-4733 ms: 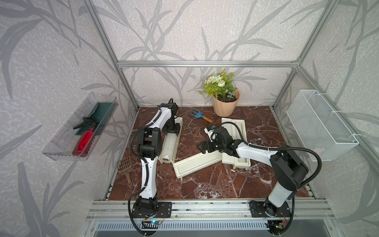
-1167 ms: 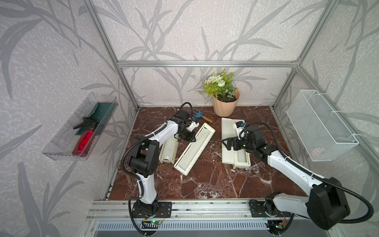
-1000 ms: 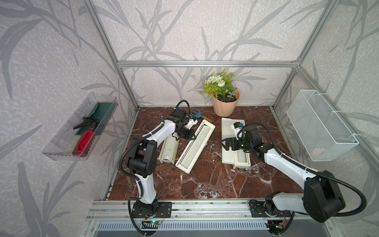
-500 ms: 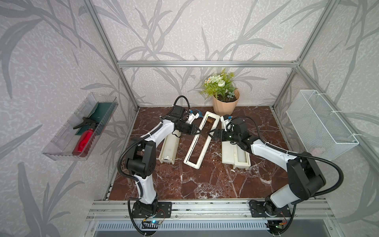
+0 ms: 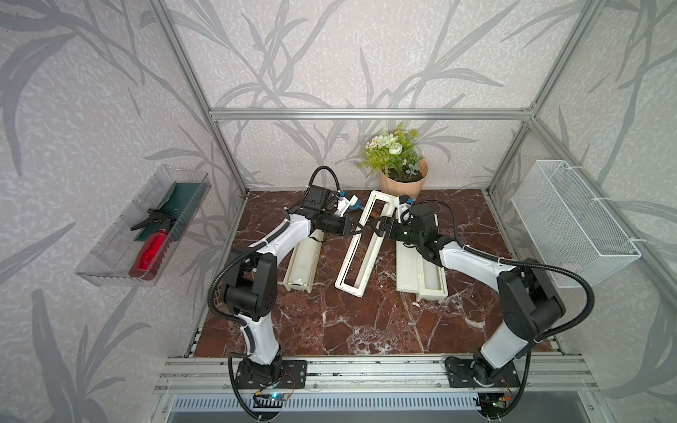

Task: Put plastic wrap rolls into dispensers
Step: Pick up the lid from the center of the board.

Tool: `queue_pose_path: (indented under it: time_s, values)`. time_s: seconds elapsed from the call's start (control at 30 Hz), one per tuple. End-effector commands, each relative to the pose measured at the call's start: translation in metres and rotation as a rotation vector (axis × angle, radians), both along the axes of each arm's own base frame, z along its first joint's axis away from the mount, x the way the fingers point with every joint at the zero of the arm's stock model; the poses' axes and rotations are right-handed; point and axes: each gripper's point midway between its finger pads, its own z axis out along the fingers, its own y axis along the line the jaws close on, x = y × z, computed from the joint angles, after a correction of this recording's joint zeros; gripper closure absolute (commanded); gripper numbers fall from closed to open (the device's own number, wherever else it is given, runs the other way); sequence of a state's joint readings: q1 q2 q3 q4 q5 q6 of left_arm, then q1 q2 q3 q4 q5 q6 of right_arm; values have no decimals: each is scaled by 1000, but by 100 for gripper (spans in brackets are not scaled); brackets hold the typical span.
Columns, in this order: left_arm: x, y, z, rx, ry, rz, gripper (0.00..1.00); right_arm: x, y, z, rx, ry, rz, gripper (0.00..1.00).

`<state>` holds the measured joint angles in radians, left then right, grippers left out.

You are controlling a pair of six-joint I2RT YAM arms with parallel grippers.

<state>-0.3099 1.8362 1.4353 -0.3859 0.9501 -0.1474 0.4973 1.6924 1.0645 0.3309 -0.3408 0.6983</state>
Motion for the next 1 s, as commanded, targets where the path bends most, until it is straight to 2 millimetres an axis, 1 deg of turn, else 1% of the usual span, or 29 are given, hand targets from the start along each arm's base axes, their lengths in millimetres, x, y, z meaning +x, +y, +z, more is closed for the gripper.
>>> queue_pose_path:
  time_s: [0.0, 0.07, 0.1, 0.13, 0.27, 0.37, 0.43, 0.5, 0.63, 0.73, 0.8, 0.87, 0.93, 0.97]
  values:
    - [-8, -11, 12, -57, -7, -51, 96, 8, 9, 5, 65, -10, 9, 25]
    - [-10, -13, 9, -53, 2, -59, 95, 8, 11, 7, 78, -14, 15, 28]
    - [-10, -15, 7, -49, 8, -63, 94, 8, 13, 9, 84, -17, 22, 33]
    - [-10, -15, 5, -46, 12, -61, 93, 7, 15, 10, 88, -20, 32, 35]
    - [-6, -11, -4, -2, 17, -42, 77, 6, 18, 13, 98, -23, 45, 50]
    - [-3, -8, -8, 32, 15, -29, 67, 5, 18, 13, 92, -24, 44, 56]
    - [0, -6, -9, 57, 7, -15, 58, 5, 18, 11, 83, -19, 40, 58]
    - [4, -4, -6, 74, -17, 0, 52, 4, 18, 10, 62, -12, 40, 61]
    - [11, 0, 2, 120, -79, 32, 47, 4, 18, 7, 36, -2, 27, 64]
    - [18, 11, 5, 195, -133, 79, 46, 5, 15, 4, 22, 4, 4, 66]
    - [20, 19, 12, 246, -189, 117, 43, 7, 11, 3, 2, 13, -16, 66]
    - [16, 22, 18, 293, -254, 120, 40, 9, 6, 1, -16, 22, -47, 67]
    - [9, 19, 20, 330, -313, 106, 38, 11, 5, 2, -16, 20, -60, 69]
    - [3, 15, 19, 336, -316, 92, 38, 12, 6, 1, -20, 25, -65, 71]
